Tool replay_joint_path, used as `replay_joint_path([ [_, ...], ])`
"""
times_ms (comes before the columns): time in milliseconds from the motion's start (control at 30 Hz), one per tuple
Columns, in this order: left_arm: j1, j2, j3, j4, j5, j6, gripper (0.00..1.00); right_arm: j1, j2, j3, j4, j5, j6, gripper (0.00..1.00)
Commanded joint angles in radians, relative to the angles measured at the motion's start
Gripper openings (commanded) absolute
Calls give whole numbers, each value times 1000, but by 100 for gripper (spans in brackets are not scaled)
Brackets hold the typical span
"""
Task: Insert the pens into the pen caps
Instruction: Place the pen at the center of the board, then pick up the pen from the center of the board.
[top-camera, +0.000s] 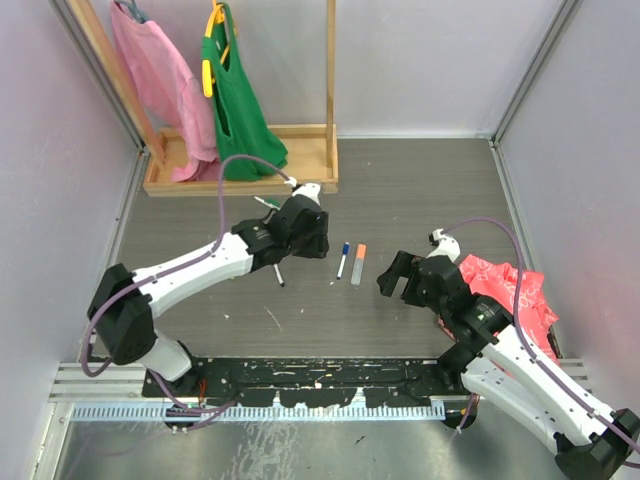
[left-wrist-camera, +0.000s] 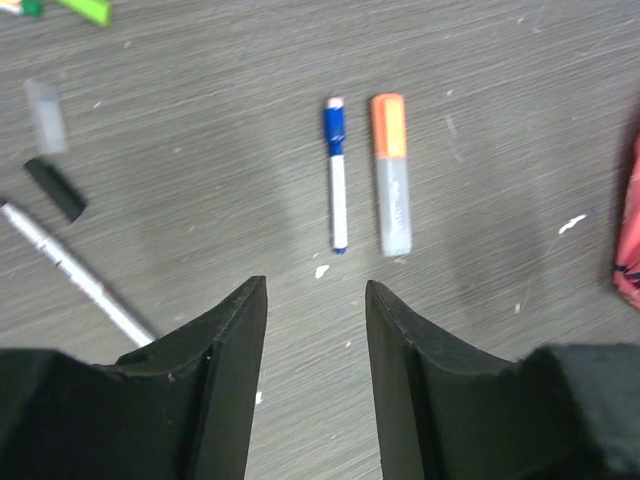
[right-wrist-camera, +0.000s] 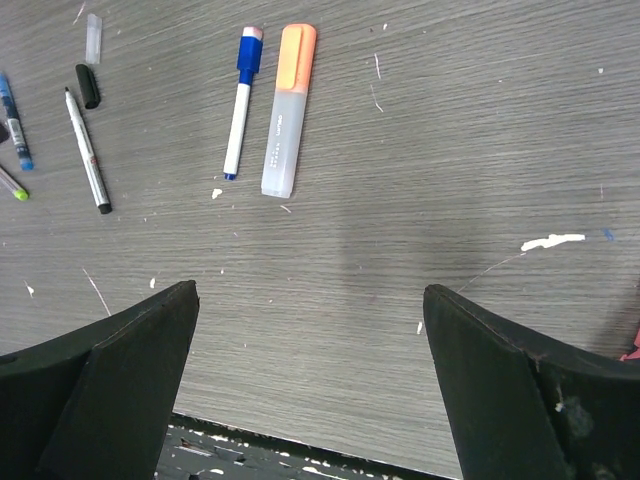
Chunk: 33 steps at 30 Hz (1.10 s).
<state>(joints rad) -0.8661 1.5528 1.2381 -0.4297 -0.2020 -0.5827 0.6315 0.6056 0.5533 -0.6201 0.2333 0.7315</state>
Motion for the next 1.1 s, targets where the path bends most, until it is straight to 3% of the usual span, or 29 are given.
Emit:
replay_joint_path([
  [0, 15, -128, -78, -62, -69, 32, 47, -3, 23, 64, 51, -5, -23, 99],
  [300, 57, -342, -284, -108, -110, -6, 57, -3, 20, 67, 40, 66, 21, 99],
  [433, 66, -420, -352, -130, -147, -41, 74, -3, 11, 65, 26, 61, -5, 99],
  [600, 79, -486, -435, -141, -172, -93, 76, -3, -10, 62, 4, 69, -28, 99],
  [733, 81, -508, -478, -146, -209, -134, 78, -3, -17, 61, 2, 63, -41, 99],
  [867, 89, -502, -509, -126, -224, -170, 92, -3, -14, 64, -10, 70, -47, 99],
  [1067, 100, -409, -497, -54, -229, -176, 92, -3, 3, 61, -3, 53, -49, 99],
])
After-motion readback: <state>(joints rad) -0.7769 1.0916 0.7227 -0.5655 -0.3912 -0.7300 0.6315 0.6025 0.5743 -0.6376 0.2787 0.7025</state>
